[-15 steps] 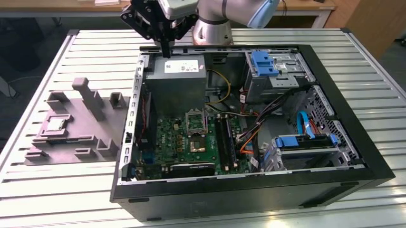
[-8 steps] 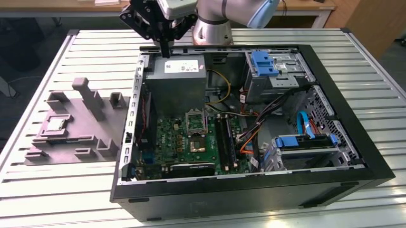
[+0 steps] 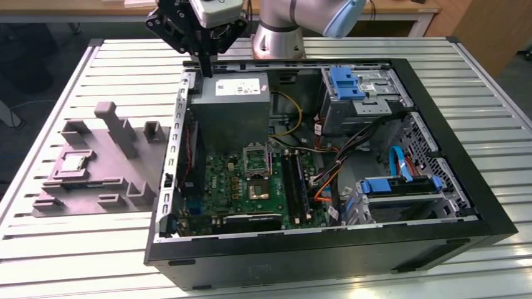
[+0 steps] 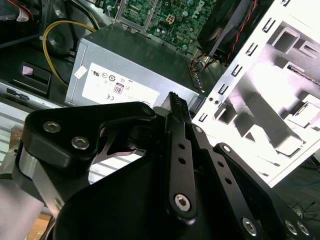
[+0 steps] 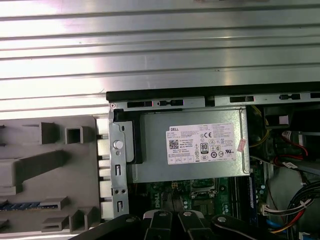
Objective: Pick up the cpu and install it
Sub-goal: 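Reach for the cpu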
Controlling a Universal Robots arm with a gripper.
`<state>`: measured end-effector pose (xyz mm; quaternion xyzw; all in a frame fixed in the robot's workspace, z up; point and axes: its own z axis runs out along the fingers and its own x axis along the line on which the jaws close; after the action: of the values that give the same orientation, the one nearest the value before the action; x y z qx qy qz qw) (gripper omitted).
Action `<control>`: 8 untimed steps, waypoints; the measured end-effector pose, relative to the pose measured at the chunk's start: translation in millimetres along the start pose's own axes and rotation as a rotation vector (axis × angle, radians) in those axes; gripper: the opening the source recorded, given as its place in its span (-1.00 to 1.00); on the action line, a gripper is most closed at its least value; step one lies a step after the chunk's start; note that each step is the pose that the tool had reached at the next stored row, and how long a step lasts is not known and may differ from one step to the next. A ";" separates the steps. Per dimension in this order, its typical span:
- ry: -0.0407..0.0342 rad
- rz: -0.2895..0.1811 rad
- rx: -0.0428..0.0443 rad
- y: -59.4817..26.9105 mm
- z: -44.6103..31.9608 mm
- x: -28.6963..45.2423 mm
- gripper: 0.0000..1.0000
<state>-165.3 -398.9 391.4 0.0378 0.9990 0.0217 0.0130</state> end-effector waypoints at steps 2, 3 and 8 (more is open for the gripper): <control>0.0000 0.000 0.0000 0.0 0.0 0.0 -0.79; 0.0000 0.000 0.0000 0.0 0.0 0.1 -0.79; -0.0001 0.000 -0.0001 -0.3 1.3 2.9 -0.79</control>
<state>-168.2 -398.9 390.0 0.0379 0.9990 0.0217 0.0131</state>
